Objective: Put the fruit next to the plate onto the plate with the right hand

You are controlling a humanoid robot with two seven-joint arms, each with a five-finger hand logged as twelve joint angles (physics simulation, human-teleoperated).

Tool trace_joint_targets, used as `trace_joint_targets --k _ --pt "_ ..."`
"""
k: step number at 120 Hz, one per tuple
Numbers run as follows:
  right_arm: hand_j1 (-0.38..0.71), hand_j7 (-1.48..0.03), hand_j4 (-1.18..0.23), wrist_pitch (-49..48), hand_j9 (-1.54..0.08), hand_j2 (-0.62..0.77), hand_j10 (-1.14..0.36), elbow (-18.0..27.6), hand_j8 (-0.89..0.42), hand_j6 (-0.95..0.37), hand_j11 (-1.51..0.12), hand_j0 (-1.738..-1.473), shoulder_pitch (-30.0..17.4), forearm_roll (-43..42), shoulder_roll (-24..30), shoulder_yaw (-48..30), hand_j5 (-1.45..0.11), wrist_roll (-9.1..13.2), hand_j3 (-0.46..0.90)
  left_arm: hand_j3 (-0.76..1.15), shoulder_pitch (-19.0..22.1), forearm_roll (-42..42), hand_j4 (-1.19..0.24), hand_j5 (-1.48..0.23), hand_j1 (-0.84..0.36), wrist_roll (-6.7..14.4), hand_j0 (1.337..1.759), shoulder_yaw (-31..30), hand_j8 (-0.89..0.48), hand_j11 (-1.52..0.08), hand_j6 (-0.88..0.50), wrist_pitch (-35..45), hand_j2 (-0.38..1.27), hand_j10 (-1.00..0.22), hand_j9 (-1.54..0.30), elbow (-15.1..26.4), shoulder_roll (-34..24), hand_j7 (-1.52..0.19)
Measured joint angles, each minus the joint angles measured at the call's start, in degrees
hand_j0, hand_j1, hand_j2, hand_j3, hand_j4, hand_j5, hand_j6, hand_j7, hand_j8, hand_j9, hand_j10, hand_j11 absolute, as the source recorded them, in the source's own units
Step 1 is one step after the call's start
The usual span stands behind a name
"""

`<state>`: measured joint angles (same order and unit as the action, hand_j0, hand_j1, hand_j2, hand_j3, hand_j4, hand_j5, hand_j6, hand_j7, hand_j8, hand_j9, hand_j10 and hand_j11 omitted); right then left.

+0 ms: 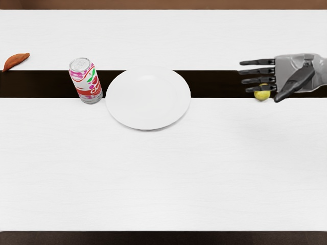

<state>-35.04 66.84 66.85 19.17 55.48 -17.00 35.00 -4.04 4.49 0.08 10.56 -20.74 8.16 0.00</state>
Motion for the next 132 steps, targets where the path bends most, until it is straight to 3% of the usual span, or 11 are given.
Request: trace_joint_targets --k 31,76,103,132 --pt "-0.35 0.0 0.0 0.0 0.0 0.0 0.0 -0.3 0.0 0.0 0.0 -1.658 0.7 -2.6 -1.0 -0.4 0.0 0.0 0.0 0.0 0.0 0.0 -0.02 -0.03 0.33 0.0 1.658 0.0 -0.02 -0.03 -0.02 0.0 0.0 -0.02 -0.03 0.0 0.0 -0.03" --pt "-0.35 0.0 0.0 0.7 0.0 0.0 0.0 -8.7 0.0 0.0 0.0 -1.658 10.1 -36.4 -12.2 -0.4 0.0 0.0 0.0 0.0 -1.6 -0.1 -0.02 -0.03 0.33 0.0 1.658 -0.1 -0.02 -0.03 -0.02 0.0 0.0 -0.02 -0.03 0.0 0.0 -0.03" --pt "-0.35 0.0 0.0 12.3 0.0 0.0 0.0 -10.3 0.0 0.0 0.0 -1.658 10.6 -51.8 -16.5 2.4 0.0 0.0 0.0 0.0 -1.5 -0.1 -0.02 -0.03 0.33 0.0 1.658 -0.1 -0.02 -0.03 -0.02 0.0 0.0 -0.02 -0.03 0.0 0.0 -0.03" --pt "-0.35 0.0 0.0 23.3 0.0 0.0 0.0 -7.9 0.0 0.0 0.0 -1.658 8.1 -62.4 -18.8 5.9 0.0 0.0 0.0 0.0 -1.3 0.0 -0.02 -0.03 0.33 0.0 1.658 -0.1 -0.02 -0.03 -0.02 0.0 0.0 -0.02 -0.03 0.0 0.0 -0.03"
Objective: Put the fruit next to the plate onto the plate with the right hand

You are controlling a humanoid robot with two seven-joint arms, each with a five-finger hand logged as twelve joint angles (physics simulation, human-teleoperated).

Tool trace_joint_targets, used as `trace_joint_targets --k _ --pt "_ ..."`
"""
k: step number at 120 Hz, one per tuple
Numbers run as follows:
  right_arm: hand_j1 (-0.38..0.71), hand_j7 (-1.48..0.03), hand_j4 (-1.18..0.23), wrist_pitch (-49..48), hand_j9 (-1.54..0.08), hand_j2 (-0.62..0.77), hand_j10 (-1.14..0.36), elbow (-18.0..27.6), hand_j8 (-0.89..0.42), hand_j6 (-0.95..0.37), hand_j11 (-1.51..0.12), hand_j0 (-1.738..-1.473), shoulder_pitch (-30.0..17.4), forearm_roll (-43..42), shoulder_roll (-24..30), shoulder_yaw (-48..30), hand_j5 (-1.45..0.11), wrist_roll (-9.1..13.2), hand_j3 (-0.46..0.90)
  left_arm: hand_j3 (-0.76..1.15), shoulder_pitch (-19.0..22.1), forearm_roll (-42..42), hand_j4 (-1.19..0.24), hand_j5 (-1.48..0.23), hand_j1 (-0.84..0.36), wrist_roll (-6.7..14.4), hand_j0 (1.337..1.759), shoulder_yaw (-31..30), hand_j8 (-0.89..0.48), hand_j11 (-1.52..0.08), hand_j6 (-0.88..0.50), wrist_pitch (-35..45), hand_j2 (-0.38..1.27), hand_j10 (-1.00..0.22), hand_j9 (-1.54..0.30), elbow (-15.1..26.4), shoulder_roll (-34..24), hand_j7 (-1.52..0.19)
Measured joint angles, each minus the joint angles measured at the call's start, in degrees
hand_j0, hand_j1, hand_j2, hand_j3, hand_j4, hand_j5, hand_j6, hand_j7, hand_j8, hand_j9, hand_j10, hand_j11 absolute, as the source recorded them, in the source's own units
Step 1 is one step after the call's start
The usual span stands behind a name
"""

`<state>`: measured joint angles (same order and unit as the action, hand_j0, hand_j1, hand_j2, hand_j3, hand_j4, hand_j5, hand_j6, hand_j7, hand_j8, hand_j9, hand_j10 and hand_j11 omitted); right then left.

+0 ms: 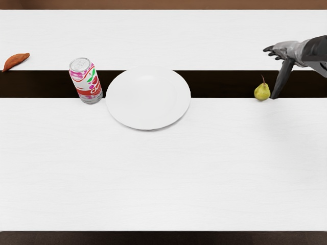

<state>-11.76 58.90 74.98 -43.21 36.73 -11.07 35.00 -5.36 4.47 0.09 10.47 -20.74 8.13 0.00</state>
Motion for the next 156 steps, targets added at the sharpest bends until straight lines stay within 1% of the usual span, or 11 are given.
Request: trace_joint_targets --k 38,49,57,69,78,88,100,111,117,139,156 --pt "-0.32 -0.04 -0.03 16.7 -0.04 0.0 -0.03 0.4 -0.03 -0.03 -0.04 -1.658 -8.1 -3.2 -1.7 1.7 -0.04 0.0 0.0 0.0 0.2 0.0 -0.02 -0.03 0.33 0.0 1.658 0.1 -0.02 -0.03 -0.02 0.0 0.0 -0.02 -0.03 0.0 0.0 -0.03" --pt "-0.3 -0.06 -0.05 19.1 -0.06 -0.01 -0.05 0.3 -0.05 -0.05 -0.06 -1.658 -9.1 -4.3 -1.9 1.7 -0.06 0.0 0.0 0.0 0.3 0.0 -0.02 -0.03 0.33 0.0 1.658 0.2 -0.02 -0.03 -0.02 0.0 0.0 -0.02 -0.03 0.0 0.0 -0.03" --pt "-0.31 -0.04 -0.04 20.0 -0.04 0.0 -0.04 -0.2 -0.04 -0.04 -0.04 -1.658 -9.4 -4.8 -2.1 1.5 -0.04 0.0 0.0 0.0 0.5 0.0 -0.02 -0.03 0.33 0.0 1.658 0.2 -0.02 -0.03 -0.02 0.0 0.0 -0.02 -0.03 0.0 0.0 -0.03" --pt "-0.33 -0.03 -0.02 20.9 -0.03 0.0 -0.02 -1.3 -0.02 -0.03 -0.03 -1.658 -10.2 -5.1 -3.5 1.2 -0.03 0.0 0.0 0.0 0.5 0.0 -0.02 -0.03 0.33 0.0 1.658 0.3 -0.02 -0.03 -0.02 0.0 0.0 -0.02 -0.03 0.0 0.0 -0.03" --pt "-0.32 -0.03 -0.03 23.6 -0.03 0.0 -0.03 -1.8 -0.03 -0.03 -0.03 -1.658 -11.1 -5.7 -5.1 1.4 -0.03 0.0 0.0 0.0 0.5 0.0 -0.02 -0.03 0.32 0.0 1.658 0.4 -0.02 -0.03 -0.02 0.0 0.0 -0.02 -0.03 0.0 0.0 -0.03" --pt "-0.28 -0.08 -0.06 26.5 -0.08 -0.01 -0.06 -2.6 -0.06 -0.07 -0.08 -1.658 -11.6 -6.9 -6.7 1.6 -0.08 0.0 0.0 0.0 0.5 0.0 -0.02 -0.03 0.33 0.0 1.658 0.4 -0.02 -0.03 -0.02 0.0 0.0 -0.02 -0.03 0.0 0.0 -0.03" --pt "-0.19 -0.18 -0.14 28.0 -0.18 -0.03 -0.14 -5.9 -0.14 -0.14 -0.18 -1.658 -11.6 -8.5 -9.9 1.5 -0.18 0.0 0.0 0.0 0.5 0.0 -0.02 -0.03 0.33 0.0 1.658 0.5 -0.02 -0.03 -0.02 0.0 0.0 -0.02 -0.03 0.0 0.0 -0.03" --pt "-0.12 -0.25 -0.2 28.7 -0.25 -0.04 -0.2 -7.4 -0.2 -0.2 -0.25 -1.658 -11.7 -9.5 -11.3 1.5 -0.25 -0.2 0.0 0.0 0.5 0.0 -0.02 -0.03 0.32 0.0 1.658 0.5 -0.02 -0.03 -0.02 0.0 0.0 -0.02 -0.03 0.0 0.0 -0.03" --pt "-0.09 -0.28 -0.22 28.9 -0.28 -0.04 -0.22 -8.1 -0.22 -0.22 -0.28 -1.658 -11.8 -9.8 -11.7 1.6 -0.28 -0.9 0.0 0.0 0.5 0.0 -0.02 -0.03 0.32 0.0 1.658 0.4 -0.02 -0.03 -0.02 0.0 0.0 -0.02 -0.03 0.0 0.0 -0.03" --pt "-0.03 -0.35 -0.27 29.2 -0.35 -0.05 -0.27 -12.4 -0.27 -0.27 -0.35 -1.658 -12.2 -10.2 -13.8 1.8 -0.35 -3.2 0.0 0.0 0.5 0.0 -0.02 -0.03 0.33 0.0 1.658 0.4 -0.02 -0.03 -0.02 0.0 0.0 -0.02 -0.03 0.0 0.0 -0.03" --pt "-0.01 -0.37 -0.29 29.2 -0.37 -0.05 -0.29 -13.8 -0.29 -0.29 -0.37 -1.658 -12.8 -10.3 -14.6 1.9 -0.37 -3.9 0.0 0.0 0.5 0.0 -0.02 -0.03 0.32 0.0 1.658 0.3 -0.02 -0.03 -0.02 0.0 0.0 -0.02 -0.03 0.0 0.0 -0.03"
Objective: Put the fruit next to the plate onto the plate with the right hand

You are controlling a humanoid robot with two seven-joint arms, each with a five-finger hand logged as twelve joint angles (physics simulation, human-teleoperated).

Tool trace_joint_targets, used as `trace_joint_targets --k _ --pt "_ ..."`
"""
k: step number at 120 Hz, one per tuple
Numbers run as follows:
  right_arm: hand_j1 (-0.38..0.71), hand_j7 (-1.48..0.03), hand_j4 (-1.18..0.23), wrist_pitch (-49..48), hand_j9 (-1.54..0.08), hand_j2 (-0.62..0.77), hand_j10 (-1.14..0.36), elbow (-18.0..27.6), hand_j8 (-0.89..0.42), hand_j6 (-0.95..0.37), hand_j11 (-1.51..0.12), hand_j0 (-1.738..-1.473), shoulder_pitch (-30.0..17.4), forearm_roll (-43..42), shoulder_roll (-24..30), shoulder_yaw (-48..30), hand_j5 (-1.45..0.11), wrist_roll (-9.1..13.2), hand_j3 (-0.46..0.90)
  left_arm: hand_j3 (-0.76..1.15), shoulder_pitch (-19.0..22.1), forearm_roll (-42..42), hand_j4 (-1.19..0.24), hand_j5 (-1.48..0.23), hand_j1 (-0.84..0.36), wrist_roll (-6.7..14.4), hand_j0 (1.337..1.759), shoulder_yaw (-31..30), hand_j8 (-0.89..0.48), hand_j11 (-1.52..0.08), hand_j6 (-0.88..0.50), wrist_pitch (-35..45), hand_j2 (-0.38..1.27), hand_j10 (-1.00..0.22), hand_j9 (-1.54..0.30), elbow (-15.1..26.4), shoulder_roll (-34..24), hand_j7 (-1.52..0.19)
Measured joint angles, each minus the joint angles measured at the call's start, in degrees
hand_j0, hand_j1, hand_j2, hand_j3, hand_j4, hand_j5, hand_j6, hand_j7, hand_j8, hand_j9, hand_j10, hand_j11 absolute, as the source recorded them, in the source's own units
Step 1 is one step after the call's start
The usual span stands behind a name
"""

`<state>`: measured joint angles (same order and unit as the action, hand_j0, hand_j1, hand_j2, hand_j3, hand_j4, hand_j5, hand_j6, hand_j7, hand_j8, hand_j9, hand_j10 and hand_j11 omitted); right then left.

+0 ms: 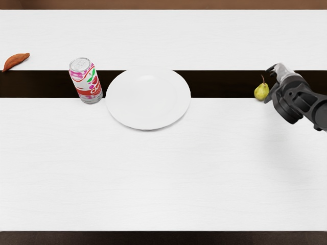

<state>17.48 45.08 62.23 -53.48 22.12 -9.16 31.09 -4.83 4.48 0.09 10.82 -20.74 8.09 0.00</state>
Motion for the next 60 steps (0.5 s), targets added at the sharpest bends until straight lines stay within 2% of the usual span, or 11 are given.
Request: trace_joint_targets --k 23,60 --pt "0.01 -0.4 -0.31 0.0 -0.4 -0.06 -0.31 -2.3 -0.31 -0.31 -0.4 -1.658 -0.2 0.0 -2.0 0.1 -0.4 -1.2 0.0 0.0 0.0 0.0 -0.02 -0.03 0.32 0.0 1.658 0.1 -0.02 -0.03 -0.02 0.0 0.0 -0.02 -0.03 0.0 0.0 -0.03" --pt "0.06 -0.45 -0.34 0.0 -0.45 -0.07 -0.34 -4.2 -0.34 -0.35 -0.45 -1.658 -0.3 0.0 -3.6 0.8 -0.45 -1.5 0.0 0.0 0.0 0.0 -0.02 -0.03 0.32 0.0 1.658 0.1 -0.02 -0.03 -0.02 0.0 0.0 -0.02 -0.03 0.0 0.0 -0.03"
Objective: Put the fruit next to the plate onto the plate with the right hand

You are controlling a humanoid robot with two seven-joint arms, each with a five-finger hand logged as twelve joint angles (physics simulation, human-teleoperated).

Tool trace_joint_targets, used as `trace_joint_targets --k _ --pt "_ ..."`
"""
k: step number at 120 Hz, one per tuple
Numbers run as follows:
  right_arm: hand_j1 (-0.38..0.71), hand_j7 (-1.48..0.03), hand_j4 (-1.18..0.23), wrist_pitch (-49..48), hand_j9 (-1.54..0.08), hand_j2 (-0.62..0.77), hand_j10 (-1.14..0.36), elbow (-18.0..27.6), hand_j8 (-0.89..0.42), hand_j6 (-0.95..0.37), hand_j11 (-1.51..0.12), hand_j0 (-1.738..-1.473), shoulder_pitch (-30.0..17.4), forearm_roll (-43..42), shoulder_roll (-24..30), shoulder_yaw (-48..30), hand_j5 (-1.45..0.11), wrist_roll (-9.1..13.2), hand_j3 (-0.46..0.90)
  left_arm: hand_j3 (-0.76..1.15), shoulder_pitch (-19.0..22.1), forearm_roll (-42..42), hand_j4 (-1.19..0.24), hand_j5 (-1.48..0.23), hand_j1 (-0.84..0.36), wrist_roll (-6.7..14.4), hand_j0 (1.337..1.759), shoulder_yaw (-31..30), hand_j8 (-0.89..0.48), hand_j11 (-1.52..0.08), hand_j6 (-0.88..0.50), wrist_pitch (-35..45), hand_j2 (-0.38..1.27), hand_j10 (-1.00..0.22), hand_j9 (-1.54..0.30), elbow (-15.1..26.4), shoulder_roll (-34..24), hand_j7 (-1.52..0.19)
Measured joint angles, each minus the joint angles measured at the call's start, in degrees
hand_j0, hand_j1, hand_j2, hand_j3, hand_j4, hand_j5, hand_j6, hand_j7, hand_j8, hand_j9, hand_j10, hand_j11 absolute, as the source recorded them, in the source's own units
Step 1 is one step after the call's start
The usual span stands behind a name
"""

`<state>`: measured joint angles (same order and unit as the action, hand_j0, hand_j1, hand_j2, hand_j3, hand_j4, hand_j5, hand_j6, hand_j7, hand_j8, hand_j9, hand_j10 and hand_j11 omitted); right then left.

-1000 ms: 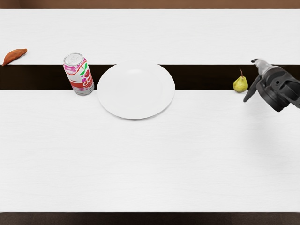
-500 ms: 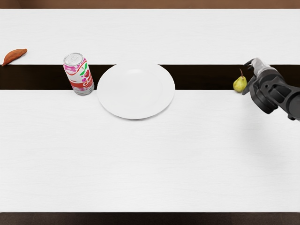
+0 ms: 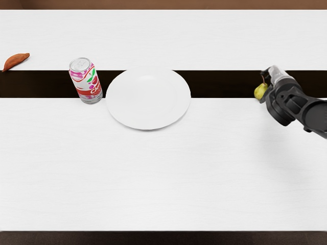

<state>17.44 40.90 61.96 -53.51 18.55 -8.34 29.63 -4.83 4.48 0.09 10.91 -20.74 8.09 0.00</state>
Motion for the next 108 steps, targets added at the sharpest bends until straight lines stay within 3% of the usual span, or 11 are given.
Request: trace_joint_targets --k 108 --pt "0.25 -0.66 -0.51 -0.1 -0.67 -0.05 -0.51 -2.3 -0.48 -0.49 -0.67 -1.656 0.0 -0.2 -1.6 2.2 -0.67 -0.1 0.0 0.0 0.0 0.0 -0.02 -0.03 0.32 0.0 1.658 -0.2 -0.02 -0.03 -0.02 0.0 0.0 -0.02 -0.03 0.0 0.0 -0.03"
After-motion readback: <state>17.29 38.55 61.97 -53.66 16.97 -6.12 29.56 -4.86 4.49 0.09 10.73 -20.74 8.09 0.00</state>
